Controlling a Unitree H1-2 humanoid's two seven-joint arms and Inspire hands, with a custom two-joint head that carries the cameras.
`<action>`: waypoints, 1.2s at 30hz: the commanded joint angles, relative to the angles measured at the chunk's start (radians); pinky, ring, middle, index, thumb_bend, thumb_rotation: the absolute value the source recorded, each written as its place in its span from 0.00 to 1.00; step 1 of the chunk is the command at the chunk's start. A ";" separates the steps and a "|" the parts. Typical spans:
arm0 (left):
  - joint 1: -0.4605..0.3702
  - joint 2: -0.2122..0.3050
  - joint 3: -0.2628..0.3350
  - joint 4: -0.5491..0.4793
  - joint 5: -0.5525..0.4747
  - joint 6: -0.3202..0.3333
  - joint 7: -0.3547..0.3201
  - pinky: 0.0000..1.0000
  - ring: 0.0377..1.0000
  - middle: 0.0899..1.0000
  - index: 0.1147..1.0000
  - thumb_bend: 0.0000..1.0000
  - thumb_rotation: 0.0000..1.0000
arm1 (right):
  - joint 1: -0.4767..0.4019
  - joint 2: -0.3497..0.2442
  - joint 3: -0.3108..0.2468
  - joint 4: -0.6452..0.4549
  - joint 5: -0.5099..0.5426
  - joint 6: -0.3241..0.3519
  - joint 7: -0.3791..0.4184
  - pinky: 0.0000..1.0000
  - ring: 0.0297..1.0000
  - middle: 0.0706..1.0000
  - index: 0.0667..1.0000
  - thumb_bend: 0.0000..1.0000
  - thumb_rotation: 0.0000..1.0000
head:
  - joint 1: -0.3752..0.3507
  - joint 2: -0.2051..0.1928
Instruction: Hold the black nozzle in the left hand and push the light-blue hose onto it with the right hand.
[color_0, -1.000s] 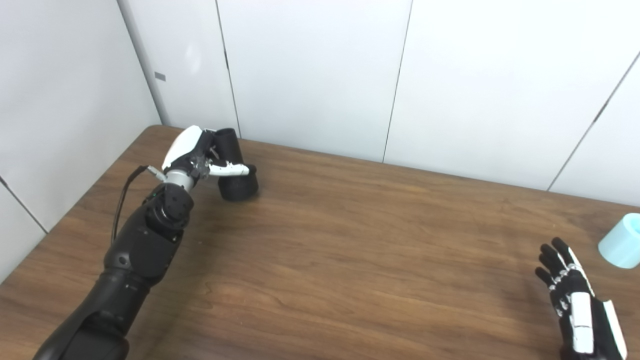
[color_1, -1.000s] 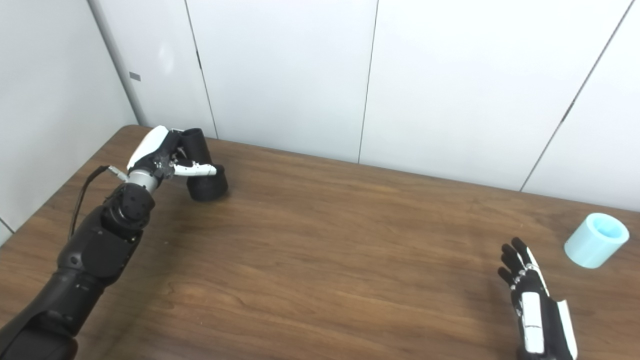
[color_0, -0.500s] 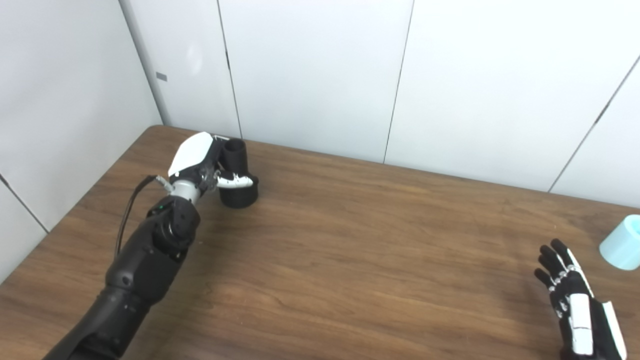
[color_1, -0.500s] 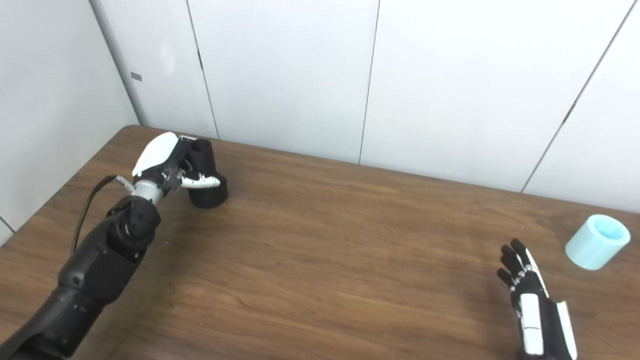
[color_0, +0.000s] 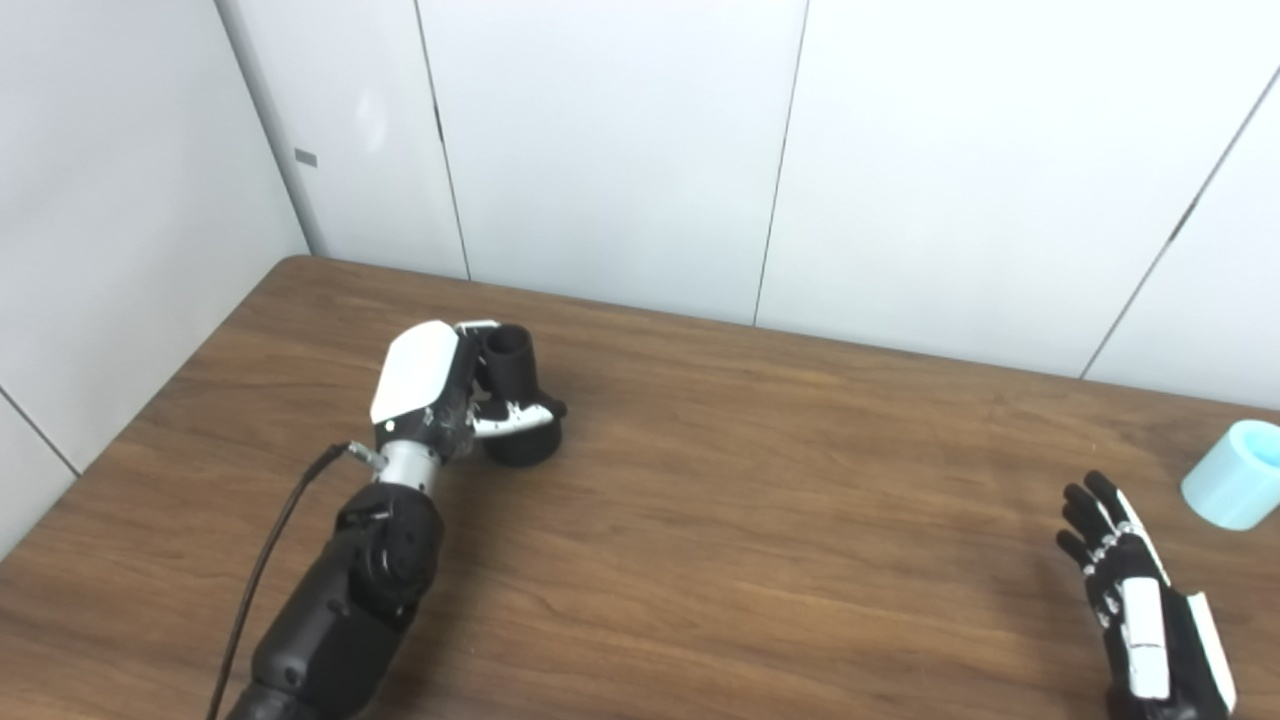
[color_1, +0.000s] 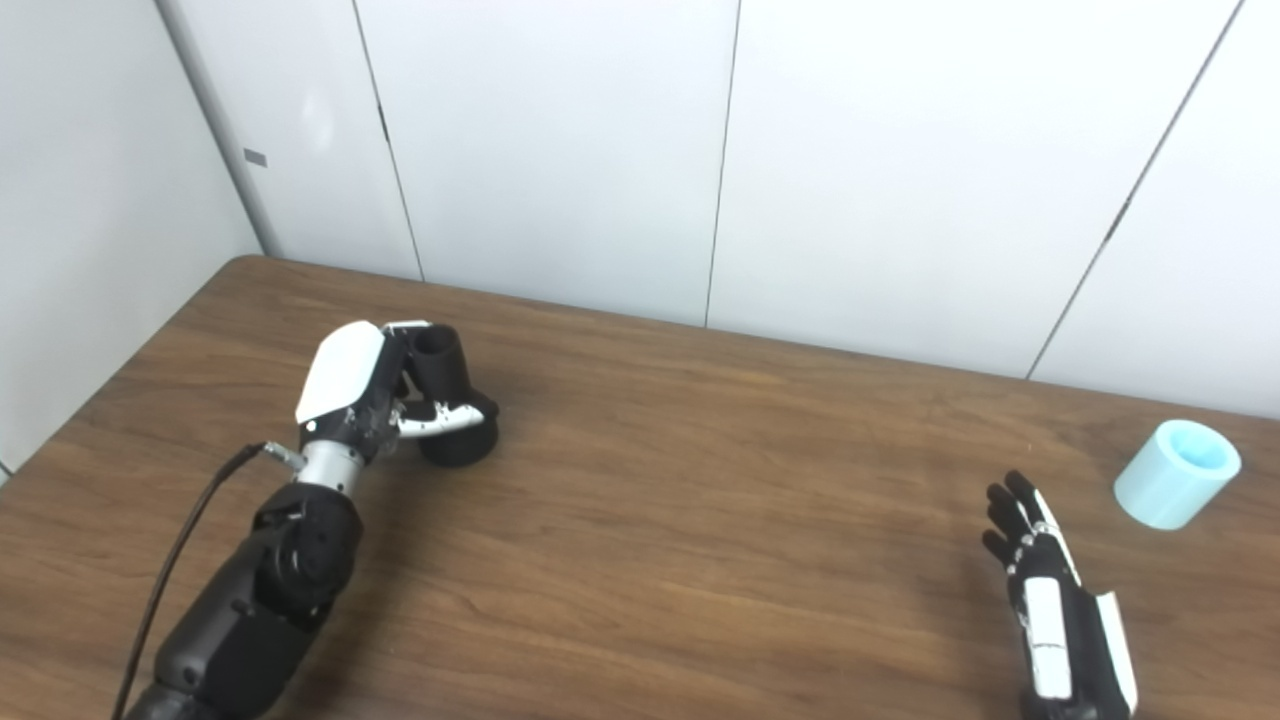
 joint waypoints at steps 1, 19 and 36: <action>-0.005 -0.010 -0.004 -0.044 0.025 0.002 0.005 0.40 0.46 0.44 0.42 0.52 0.00 | 0.036 0.026 0.004 0.027 0.013 0.000 -0.014 0.89 0.92 0.90 0.91 0.51 1.00 | -0.013 0.005; 0.117 -0.206 -0.066 -0.232 0.024 0.102 -0.121 0.38 0.43 0.41 0.42 0.53 0.00 | 0.017 0.047 0.016 -0.095 -0.068 0.070 -0.068 0.77 0.87 0.88 0.90 0.52 1.00 | -0.133 0.049; 0.261 -0.308 -0.200 -0.309 0.139 0.061 -0.109 0.40 0.45 0.45 0.41 0.52 0.00 | 0.013 0.033 -0.005 -0.179 -0.064 0.095 -0.087 0.79 0.86 0.85 0.87 0.54 1.00 | -0.210 0.114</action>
